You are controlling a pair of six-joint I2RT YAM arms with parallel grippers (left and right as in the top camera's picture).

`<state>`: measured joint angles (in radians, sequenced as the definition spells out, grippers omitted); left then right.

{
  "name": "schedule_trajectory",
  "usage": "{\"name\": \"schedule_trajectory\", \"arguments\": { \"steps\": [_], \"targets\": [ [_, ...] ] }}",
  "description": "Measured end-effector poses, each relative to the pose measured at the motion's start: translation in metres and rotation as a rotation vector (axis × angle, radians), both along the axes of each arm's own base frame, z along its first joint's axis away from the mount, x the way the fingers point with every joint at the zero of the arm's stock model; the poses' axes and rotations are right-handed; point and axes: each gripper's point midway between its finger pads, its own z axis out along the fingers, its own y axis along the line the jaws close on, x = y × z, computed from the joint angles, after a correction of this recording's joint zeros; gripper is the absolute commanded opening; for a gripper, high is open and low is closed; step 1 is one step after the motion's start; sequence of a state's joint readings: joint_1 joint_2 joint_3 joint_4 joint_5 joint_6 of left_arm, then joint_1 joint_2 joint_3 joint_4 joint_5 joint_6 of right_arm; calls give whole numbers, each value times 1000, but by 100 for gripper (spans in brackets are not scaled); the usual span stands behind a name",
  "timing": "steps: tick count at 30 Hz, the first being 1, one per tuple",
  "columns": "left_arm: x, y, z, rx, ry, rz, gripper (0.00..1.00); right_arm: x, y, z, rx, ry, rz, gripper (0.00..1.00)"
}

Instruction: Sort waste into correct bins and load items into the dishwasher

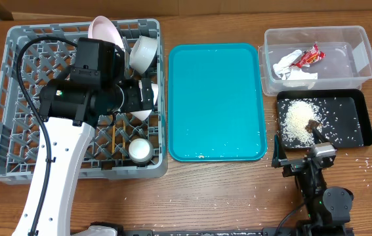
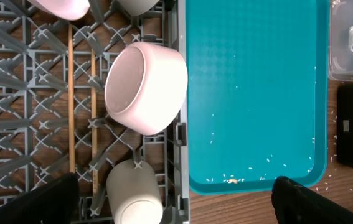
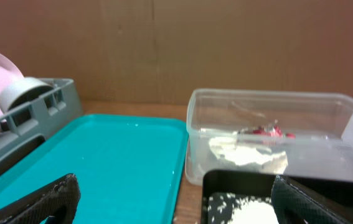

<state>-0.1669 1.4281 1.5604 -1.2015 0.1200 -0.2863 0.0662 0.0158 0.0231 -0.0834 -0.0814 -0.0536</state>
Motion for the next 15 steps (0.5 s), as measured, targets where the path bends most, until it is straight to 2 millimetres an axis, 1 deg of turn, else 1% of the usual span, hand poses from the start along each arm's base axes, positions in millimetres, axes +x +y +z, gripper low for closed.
{"name": "schedule_trajectory", "arguments": {
  "steps": [1, 15],
  "targets": [
    [0, 0, 0, 0, 0, 0, 100, 0, 0, -3, 1, 9, -2, 100],
    [0, 0, 0, 0, 0, 0, 100, 0, -1, -2, 2, 3, -4, 100]
  ]
}}
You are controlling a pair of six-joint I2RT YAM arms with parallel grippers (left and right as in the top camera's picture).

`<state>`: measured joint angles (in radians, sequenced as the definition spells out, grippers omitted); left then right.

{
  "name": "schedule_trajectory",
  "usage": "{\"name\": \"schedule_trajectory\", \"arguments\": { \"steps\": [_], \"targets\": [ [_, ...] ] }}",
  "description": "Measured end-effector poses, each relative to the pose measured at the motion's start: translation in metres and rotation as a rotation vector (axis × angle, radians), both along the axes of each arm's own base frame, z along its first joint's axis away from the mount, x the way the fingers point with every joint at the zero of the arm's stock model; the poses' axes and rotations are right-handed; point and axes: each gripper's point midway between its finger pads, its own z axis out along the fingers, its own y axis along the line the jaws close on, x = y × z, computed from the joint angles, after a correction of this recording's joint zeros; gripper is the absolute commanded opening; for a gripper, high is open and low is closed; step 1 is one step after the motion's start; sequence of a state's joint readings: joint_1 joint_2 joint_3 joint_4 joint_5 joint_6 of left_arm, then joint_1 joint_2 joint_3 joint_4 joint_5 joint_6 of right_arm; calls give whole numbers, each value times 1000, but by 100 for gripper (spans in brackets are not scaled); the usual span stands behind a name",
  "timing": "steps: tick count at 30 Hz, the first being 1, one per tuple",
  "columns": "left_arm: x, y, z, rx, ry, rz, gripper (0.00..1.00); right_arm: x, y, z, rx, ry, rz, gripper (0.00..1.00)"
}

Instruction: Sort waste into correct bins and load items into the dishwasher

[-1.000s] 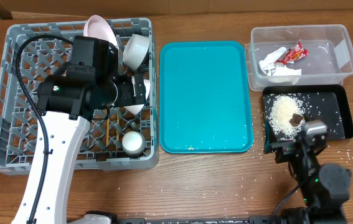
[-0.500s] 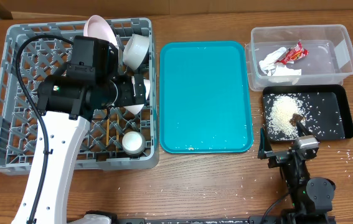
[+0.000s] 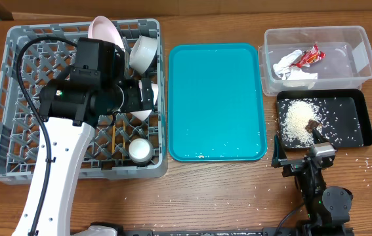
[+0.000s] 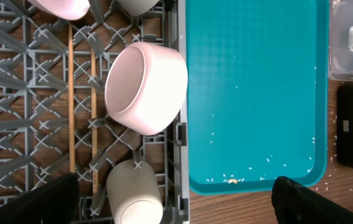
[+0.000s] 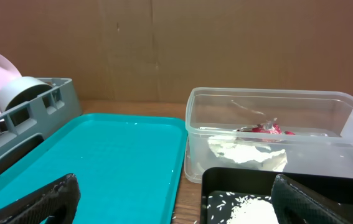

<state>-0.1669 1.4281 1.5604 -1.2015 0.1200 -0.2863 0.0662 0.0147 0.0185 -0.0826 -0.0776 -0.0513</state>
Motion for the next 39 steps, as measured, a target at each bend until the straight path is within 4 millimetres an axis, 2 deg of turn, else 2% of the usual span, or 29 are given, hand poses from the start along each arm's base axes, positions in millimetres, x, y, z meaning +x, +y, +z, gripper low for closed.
{"name": "schedule_trajectory", "arguments": {
  "steps": [20, 23, 27, 29, 33, 39],
  "targets": [
    [-1, 2, 4, 10, -20, 2, 100, 0, 0, 0, 3, 0, 0, 100],
    [2, 10, 19, 30, -137, 24, 100, 0, 0, 0, 3, 0, 0, 100],
    [5, 18, 47, 39, -440, 38, 100, 0, 0, 0, 3, -1, 0, 100],
    [-2, 21, 52, 41, -594, 30, 100, 0, 0, 0, 4, 0, 0, 100],
    [-30, 29, 33, 51, -768, 29, 100, 0, 0, 0, 3, 1, 0, 100],
    [-68, 53, -18, 85, -891, 79, 100, 0, 0, 0, 3, 1, 0, 100]
  ]
}}
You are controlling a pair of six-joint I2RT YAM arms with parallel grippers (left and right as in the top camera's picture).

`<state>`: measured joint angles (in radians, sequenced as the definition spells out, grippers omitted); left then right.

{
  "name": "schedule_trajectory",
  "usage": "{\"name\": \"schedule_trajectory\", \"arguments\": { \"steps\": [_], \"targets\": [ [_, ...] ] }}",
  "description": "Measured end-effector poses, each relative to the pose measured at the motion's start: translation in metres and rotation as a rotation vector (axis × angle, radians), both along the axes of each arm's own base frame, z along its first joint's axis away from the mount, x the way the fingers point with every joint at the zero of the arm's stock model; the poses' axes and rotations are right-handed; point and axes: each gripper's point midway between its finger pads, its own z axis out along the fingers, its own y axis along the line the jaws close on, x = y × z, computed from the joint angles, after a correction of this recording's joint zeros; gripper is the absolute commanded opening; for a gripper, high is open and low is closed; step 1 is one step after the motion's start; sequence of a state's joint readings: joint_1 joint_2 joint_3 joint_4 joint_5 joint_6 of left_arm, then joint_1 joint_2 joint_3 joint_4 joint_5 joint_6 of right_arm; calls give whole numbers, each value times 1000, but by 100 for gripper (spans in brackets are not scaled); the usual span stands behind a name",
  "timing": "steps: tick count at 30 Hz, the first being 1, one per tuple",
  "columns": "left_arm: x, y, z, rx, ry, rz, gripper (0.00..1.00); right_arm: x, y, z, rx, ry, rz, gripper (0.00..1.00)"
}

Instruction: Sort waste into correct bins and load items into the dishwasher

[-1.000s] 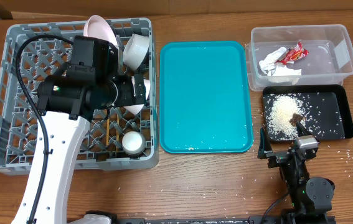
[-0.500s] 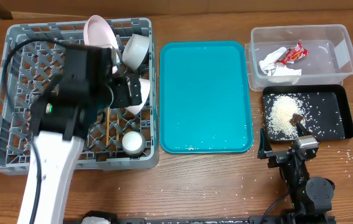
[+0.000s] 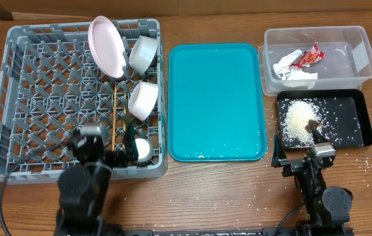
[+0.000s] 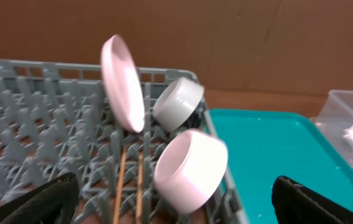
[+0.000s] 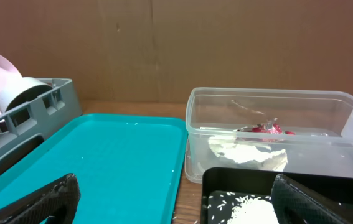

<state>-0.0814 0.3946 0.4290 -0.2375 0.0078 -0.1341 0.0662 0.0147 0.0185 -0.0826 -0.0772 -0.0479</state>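
The grey dish rack (image 3: pixel 15 98) holds an upright pink plate (image 3: pixel 107 44), a white cup (image 3: pixel 143 52), a pink bowl (image 3: pixel 142 99) on its side, a second white cup (image 3: pixel 140 151) and wooden chopsticks (image 3: pixel 115 118). My left gripper (image 3: pixel 103 147) sits low at the rack's near edge. It is open and holds nothing, and the left wrist view looks across the rack at the bowl (image 4: pixel 192 168) and plate (image 4: pixel 121 84). My right gripper (image 5: pixel 176 208) is open and holds nothing. It rests at the near table edge, facing the teal tray (image 5: pixel 120 155).
The teal tray (image 3: pixel 215 101) carries only a few rice grains. A clear bin (image 3: pixel 363 59) at the back right holds crumpled paper and a red wrapper (image 3: pixel 310 56). In front of it a black tray (image 3: pixel 353 121) holds rice. Loose grains dot the wood.
My left arm was stretched over the rack above the pink bowl, and now sits folded low at the rack's near edge, still open. The dishes and the right arm have not moved.
At both earlier moments my left gripper hung open over the rack, looking straight down on the pink bowl and the teal tray, with nothing moving. Now it is back at the near edge, the bowl still lying in the rack.
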Motion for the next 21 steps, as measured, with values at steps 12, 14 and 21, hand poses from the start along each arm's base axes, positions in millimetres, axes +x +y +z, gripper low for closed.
{"name": "schedule_trajectory", "arguments": {
  "steps": [12, 14, 21],
  "targets": [
    [-15, 2, -42, 107, -148, -15, 100, 0, 0, 0, 0, -1, 0, 100],
    [-14, 2, -52, 116, -153, -16, 100, 0, 0, 0, 0, -1, 0, 100],
    [-13, 2, -78, 126, -125, -20, 100, 0, 0, 0, 0, 0, 0, 100]
  ]
}}
